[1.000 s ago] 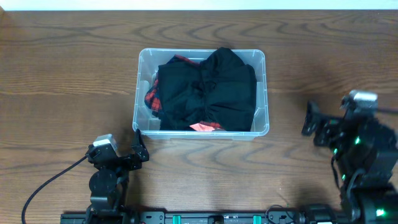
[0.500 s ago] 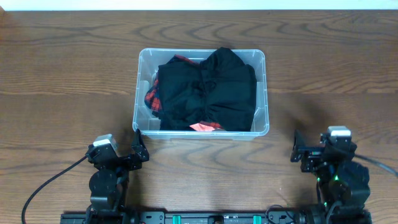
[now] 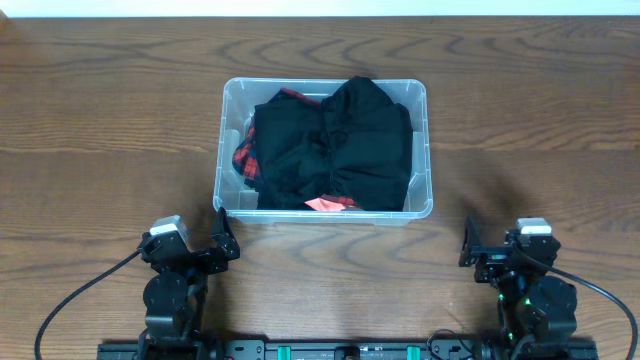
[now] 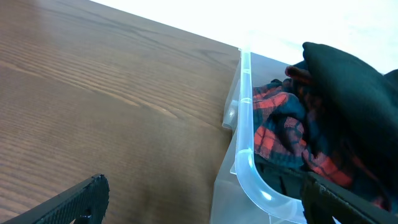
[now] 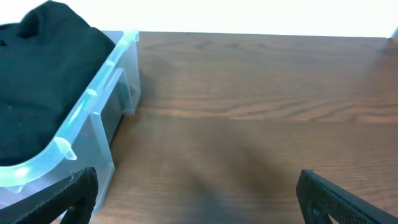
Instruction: Pack container
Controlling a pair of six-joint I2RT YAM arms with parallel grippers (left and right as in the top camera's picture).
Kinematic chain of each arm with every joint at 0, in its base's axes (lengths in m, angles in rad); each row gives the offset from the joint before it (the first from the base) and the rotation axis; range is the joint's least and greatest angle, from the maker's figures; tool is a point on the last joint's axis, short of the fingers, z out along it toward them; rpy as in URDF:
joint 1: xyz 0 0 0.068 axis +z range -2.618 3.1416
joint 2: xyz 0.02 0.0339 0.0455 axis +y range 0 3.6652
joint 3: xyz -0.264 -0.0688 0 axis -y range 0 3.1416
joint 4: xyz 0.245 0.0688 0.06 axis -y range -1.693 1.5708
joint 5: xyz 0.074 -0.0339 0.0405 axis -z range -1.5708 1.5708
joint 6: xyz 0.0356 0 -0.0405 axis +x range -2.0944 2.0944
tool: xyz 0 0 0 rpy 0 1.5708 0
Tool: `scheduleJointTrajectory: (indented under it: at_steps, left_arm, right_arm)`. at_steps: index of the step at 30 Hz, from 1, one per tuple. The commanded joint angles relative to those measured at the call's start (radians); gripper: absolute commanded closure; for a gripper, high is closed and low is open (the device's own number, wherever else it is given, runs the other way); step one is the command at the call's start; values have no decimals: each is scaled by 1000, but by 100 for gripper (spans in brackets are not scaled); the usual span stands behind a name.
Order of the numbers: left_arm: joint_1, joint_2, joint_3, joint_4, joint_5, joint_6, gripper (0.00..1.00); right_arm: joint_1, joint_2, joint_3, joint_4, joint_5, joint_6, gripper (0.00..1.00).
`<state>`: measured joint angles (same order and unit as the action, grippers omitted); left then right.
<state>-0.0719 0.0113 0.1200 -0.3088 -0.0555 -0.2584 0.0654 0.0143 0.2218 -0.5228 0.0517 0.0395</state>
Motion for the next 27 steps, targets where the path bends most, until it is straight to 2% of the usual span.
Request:
scheduleJointTrajectory:
  at_steps: [1,9,27]
  left_arm:
    - [3,0,-25,-3,-5,2,2]
    - [3,0,-25,-3,-5,2,2]
    - [3,0,-25,-3,-5,2,2]
  right_arm:
    - [10,-9,-31,13,-8,-11,1]
    - [10,-8,-82,15,-8,-11,1]
    - [10,-8,-82,14,-8,-11,1]
